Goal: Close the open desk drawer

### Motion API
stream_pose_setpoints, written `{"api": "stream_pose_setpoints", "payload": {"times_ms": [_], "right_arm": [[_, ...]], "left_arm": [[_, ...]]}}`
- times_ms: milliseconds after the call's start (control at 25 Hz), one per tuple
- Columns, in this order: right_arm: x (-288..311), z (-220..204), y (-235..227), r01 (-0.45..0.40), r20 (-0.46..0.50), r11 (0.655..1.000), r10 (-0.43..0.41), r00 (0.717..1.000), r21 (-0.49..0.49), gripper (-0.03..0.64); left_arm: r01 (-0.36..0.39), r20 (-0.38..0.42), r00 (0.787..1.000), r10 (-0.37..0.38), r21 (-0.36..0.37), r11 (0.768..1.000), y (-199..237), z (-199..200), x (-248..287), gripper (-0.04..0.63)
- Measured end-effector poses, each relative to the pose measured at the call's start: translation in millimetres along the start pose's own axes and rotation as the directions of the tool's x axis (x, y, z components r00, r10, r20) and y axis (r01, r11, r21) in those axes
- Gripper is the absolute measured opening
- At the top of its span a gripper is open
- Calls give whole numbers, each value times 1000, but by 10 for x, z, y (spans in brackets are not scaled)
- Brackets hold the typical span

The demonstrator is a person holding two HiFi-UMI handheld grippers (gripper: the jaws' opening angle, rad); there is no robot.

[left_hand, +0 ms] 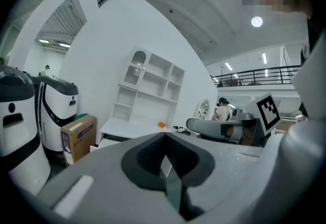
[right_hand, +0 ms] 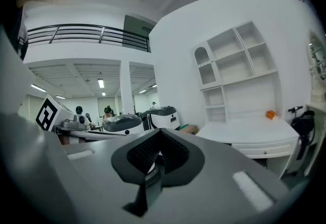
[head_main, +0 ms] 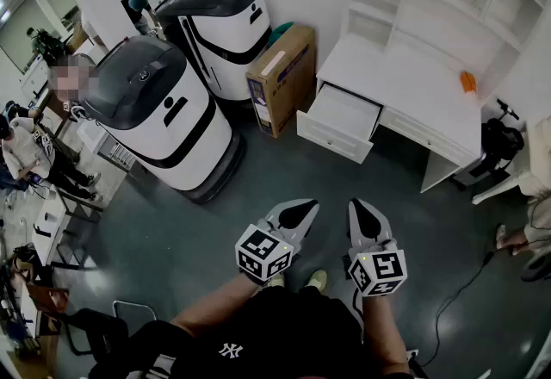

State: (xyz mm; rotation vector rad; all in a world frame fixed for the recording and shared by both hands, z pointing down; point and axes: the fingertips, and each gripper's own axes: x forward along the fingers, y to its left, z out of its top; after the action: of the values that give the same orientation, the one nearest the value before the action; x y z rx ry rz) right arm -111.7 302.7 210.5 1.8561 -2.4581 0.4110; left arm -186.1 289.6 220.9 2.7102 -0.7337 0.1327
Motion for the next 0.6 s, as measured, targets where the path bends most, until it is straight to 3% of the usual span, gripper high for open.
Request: {"api": "stream_pose_setpoints", "payload": {"times_ms": [600], "right_arm": [[-73,6,-3,-21,6,999,21,1000,24,21]], "left_arm": [[3,5,1000,-3,2,1000,-102,-18,24,0]]}}
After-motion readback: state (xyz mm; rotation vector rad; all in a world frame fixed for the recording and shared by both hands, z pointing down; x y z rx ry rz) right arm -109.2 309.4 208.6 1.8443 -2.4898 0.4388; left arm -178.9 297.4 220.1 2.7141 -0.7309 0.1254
